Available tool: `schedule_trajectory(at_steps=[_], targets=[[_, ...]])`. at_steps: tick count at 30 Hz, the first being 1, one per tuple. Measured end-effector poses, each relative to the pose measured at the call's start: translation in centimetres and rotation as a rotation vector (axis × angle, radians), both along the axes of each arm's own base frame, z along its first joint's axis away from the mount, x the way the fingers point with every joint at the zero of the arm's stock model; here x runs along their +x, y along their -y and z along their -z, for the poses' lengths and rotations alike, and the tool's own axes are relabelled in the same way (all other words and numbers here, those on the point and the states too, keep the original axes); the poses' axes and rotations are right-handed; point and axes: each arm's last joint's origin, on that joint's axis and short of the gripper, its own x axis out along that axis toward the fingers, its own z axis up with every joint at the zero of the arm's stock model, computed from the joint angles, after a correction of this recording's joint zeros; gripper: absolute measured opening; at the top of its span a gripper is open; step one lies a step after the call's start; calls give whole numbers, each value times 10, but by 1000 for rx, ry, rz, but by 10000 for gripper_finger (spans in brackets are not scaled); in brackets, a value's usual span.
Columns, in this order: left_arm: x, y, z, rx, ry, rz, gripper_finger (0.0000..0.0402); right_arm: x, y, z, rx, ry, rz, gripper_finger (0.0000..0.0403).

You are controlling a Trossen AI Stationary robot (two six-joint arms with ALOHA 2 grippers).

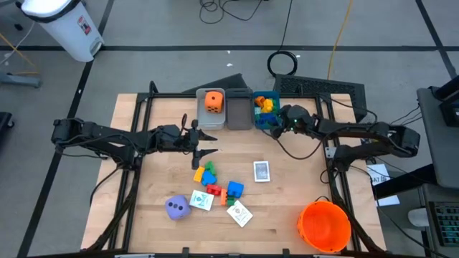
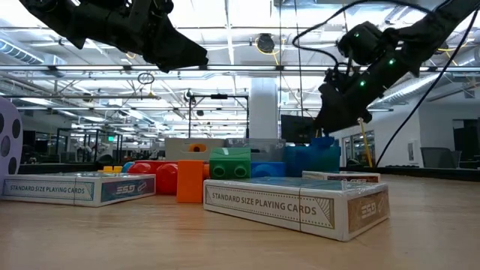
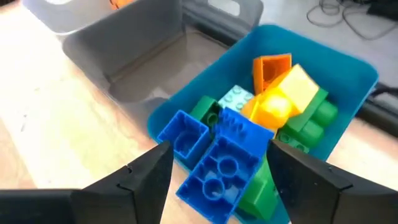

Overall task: Pick & Place Toys
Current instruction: Put the blue game piece into the blue bin

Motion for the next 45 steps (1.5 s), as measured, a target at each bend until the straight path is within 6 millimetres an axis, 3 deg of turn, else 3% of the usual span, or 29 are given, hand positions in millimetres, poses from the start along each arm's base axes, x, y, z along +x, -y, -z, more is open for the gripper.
schedule_trajectory(at_steps=[9, 17, 26, 31, 38, 45], targets=[[0, 0, 0, 0, -4, 0, 198, -3, -8, -1, -3, -48, -50, 229], [0, 0, 0, 6, -5, 1, 198, -4, -18, -4, 59, -43, -271, 207], [0, 0, 0, 3, -5, 1, 198, -2, -21, -9, -8, -26, -289, 171], [0, 0, 0, 4, -5, 1, 198, -5, -22, -5, -4, -86, -305, 127], [0, 0, 0, 4, -5, 1, 198, -2, -21, 4, -82, -201, -387, 11], [0, 0, 0, 4, -4, 1, 198, -2, -16, 7, -162, -285, -270, 5]])
